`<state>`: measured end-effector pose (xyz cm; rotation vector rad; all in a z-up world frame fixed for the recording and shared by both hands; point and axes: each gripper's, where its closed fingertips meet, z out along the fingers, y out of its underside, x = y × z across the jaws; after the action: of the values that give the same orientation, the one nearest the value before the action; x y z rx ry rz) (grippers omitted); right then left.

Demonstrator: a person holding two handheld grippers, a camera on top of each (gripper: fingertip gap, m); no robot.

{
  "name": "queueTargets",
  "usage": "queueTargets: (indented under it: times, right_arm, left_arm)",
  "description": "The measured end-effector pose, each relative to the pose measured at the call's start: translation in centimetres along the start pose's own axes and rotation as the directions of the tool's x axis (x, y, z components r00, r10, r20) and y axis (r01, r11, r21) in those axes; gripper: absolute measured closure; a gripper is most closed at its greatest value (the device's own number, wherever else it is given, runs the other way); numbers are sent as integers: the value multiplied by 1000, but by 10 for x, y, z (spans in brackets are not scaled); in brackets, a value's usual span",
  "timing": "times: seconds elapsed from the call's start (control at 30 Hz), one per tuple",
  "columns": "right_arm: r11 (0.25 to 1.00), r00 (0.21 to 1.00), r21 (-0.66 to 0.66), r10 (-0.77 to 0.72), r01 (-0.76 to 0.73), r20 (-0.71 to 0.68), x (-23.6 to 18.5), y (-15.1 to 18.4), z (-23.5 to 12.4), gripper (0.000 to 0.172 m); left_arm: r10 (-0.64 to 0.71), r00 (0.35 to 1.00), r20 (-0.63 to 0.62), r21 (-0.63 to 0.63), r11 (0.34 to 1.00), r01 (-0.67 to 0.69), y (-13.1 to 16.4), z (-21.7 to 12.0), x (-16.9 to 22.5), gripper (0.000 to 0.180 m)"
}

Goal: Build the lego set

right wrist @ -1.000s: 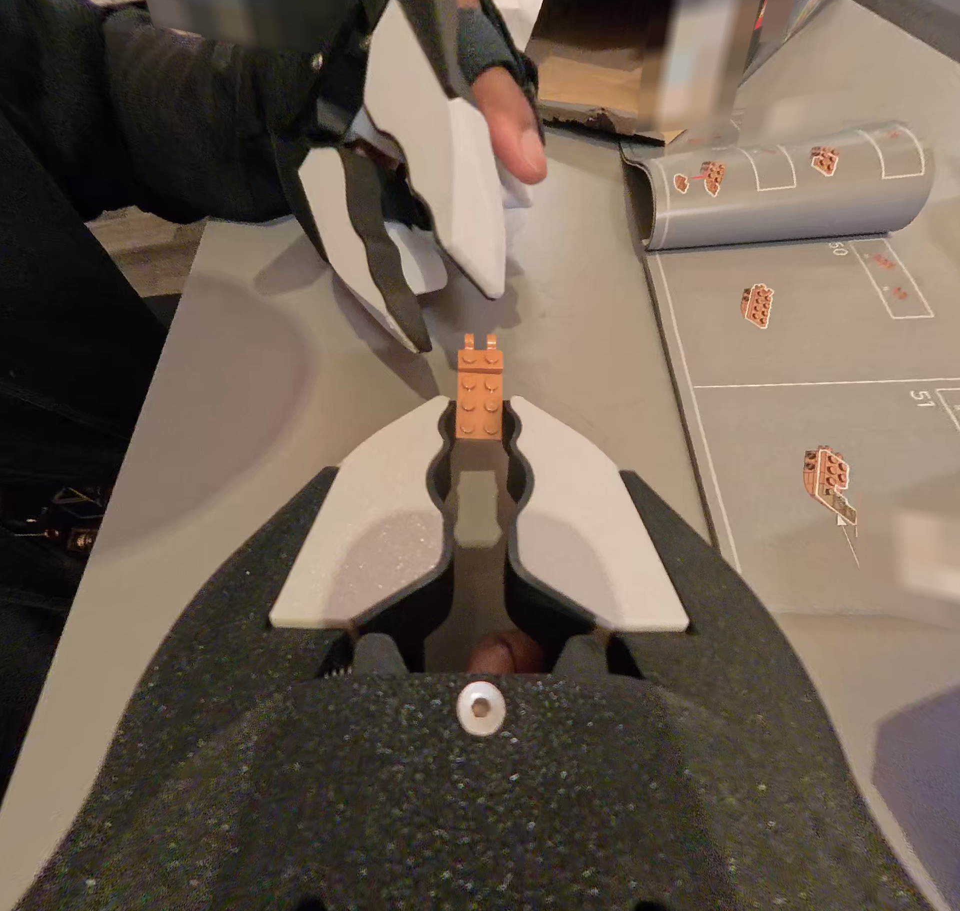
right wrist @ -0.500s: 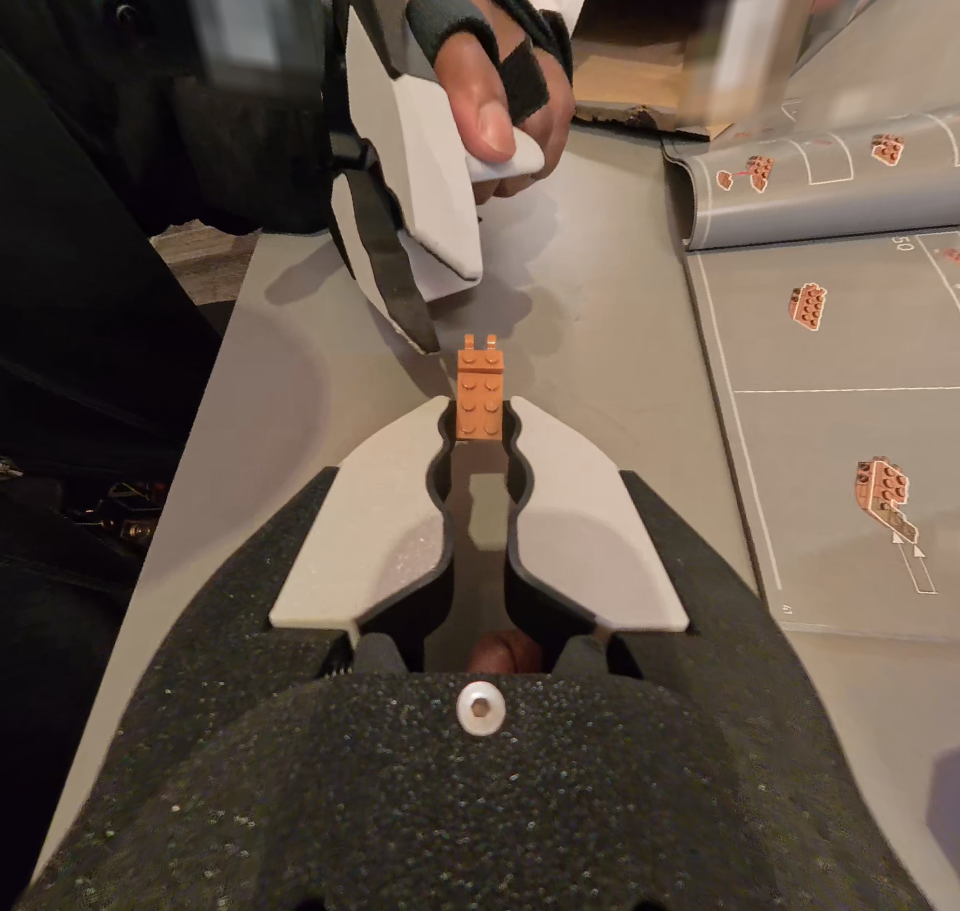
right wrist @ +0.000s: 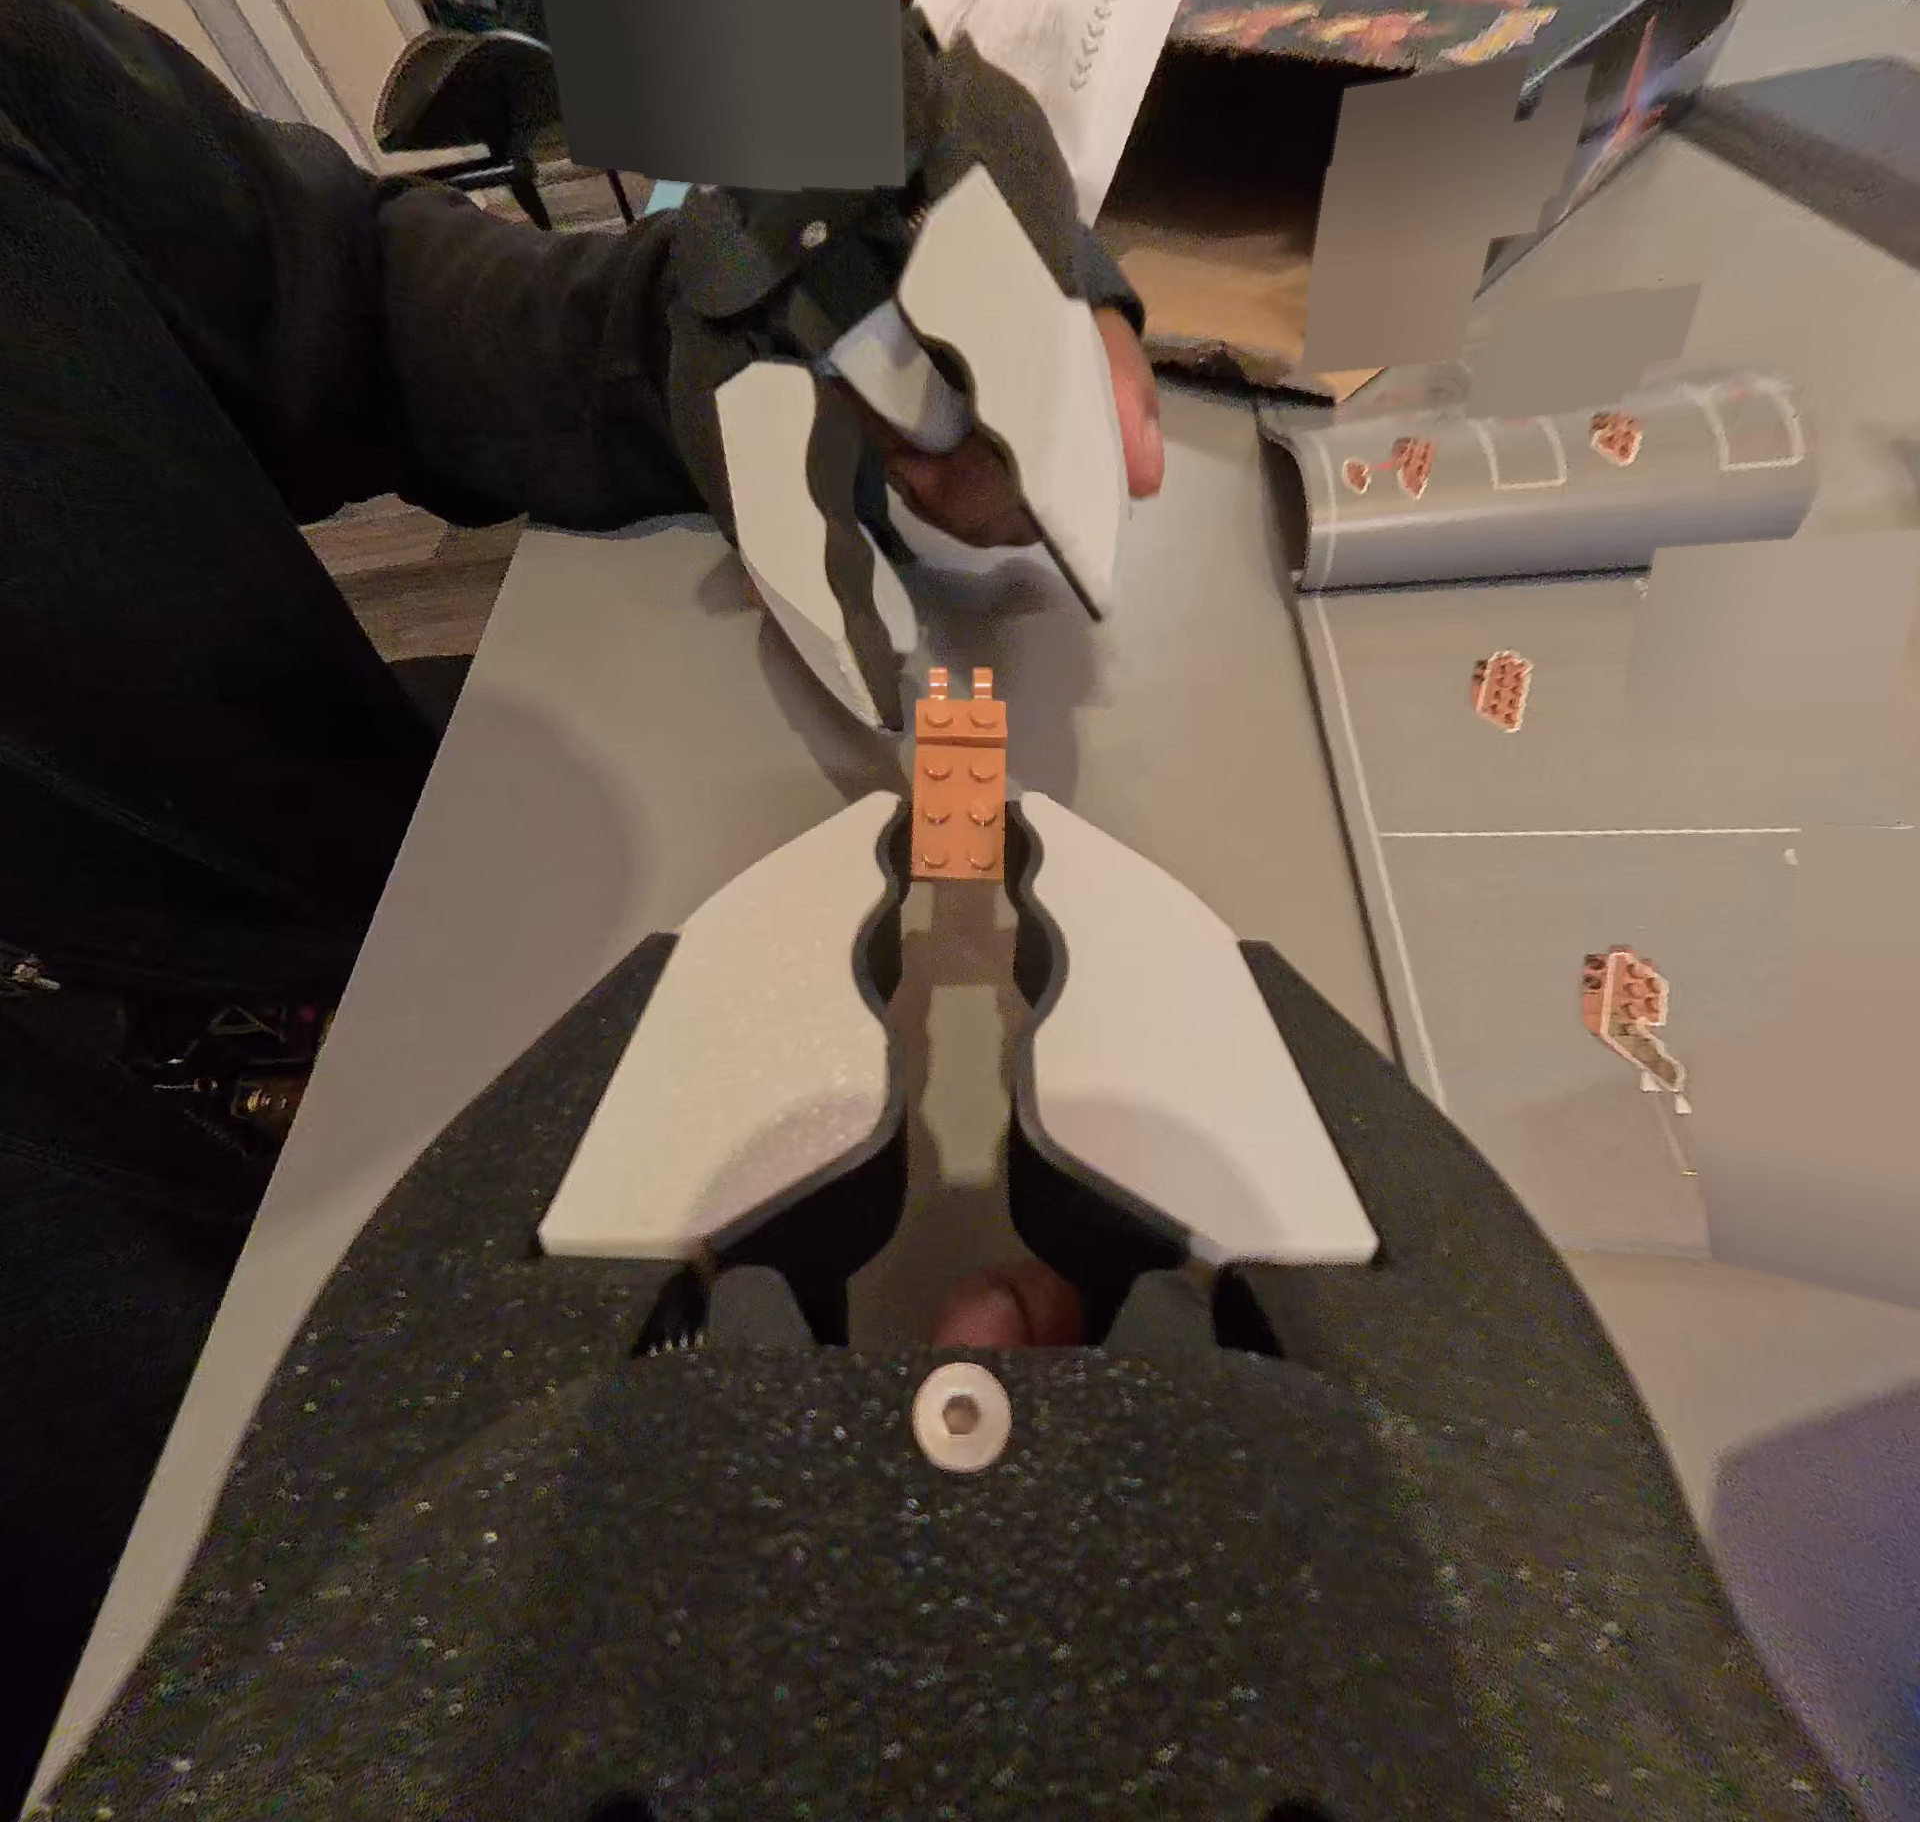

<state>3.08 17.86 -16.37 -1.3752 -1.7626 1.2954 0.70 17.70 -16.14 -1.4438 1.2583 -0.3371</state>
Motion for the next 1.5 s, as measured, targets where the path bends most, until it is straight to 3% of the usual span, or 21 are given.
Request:
queueTargets:
  times: [0.17, 0.5, 0.63, 1.23, 1.5]
  right_arm:
    - [999, 999, 36, -35, 36, -34, 3, -11, -9, 155]
    - [998, 998, 45, -41, 43, -40, 2, -18, -12, 155]
    - [998, 998, 47, -45, 47, -37, 0, -19, -12, 155]
    - [997, 998, 51, -56, 57, -24, -6, -21, -11, 155]
    - [988, 988, 53, -140, 144, -69, -6, -22, -10, 151]
  left_arm:
    - [-376, 917, -131, 7, 925, 380, -5, 4, 3, 136]
    - [-629, 736, -251, 115, 736, 667, -28, 10, 1, 148]
    - [-650, 714, -261, 131, 709, 693, -29, 10, -2, 155]
    - [-630, 721, -289, 117, 724, 680, -31, 10, 4, 165]
    - [-627, 716, -305, 144, 713, 686, -34, 7, 2, 166]
